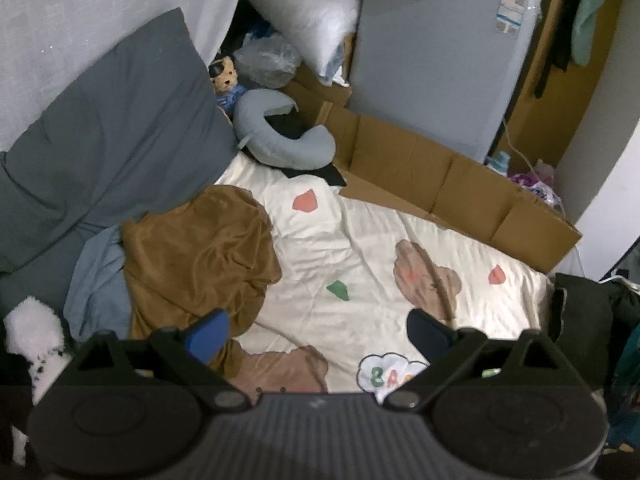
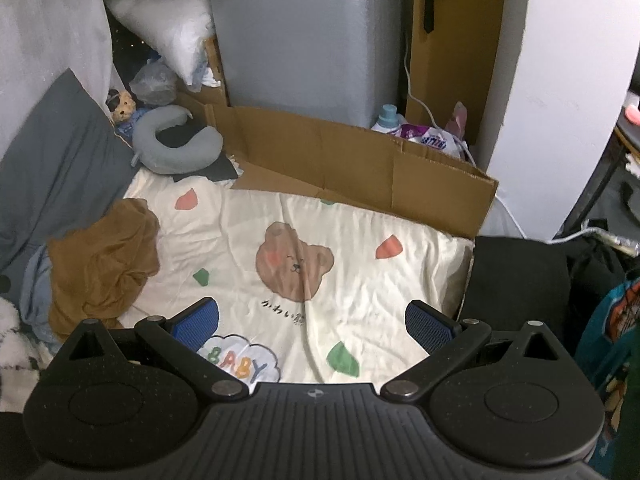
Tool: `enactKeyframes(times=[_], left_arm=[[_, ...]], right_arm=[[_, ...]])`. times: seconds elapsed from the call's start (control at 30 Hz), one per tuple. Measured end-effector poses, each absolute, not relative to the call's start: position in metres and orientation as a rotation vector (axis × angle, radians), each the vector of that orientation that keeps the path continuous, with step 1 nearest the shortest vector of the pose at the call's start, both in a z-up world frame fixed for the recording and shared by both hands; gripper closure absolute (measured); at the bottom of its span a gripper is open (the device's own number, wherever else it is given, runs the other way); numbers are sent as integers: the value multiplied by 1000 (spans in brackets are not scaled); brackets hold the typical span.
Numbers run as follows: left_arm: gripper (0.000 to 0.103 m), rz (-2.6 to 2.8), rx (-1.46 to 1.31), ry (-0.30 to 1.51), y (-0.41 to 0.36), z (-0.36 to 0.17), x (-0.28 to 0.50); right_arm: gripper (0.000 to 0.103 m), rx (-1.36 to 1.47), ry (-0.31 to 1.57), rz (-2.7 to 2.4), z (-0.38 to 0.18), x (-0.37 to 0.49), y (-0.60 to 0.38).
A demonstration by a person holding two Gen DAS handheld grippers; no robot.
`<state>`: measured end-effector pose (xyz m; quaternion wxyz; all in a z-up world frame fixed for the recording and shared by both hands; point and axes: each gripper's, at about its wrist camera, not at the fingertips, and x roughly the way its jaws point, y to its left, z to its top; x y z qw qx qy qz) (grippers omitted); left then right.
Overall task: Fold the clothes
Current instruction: 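Move the left tool toward the brown T-shirt and close on its fabric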
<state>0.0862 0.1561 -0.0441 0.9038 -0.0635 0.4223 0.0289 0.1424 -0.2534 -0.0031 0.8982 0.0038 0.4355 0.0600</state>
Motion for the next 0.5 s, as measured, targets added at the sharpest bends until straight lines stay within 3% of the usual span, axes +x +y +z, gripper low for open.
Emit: enactKeyframes(times=[0.5], left_arm=[[13, 172, -212, 906, 195, -105, 116]], right_arm=[[1, 45, 992, 253, -54, 196, -237]])
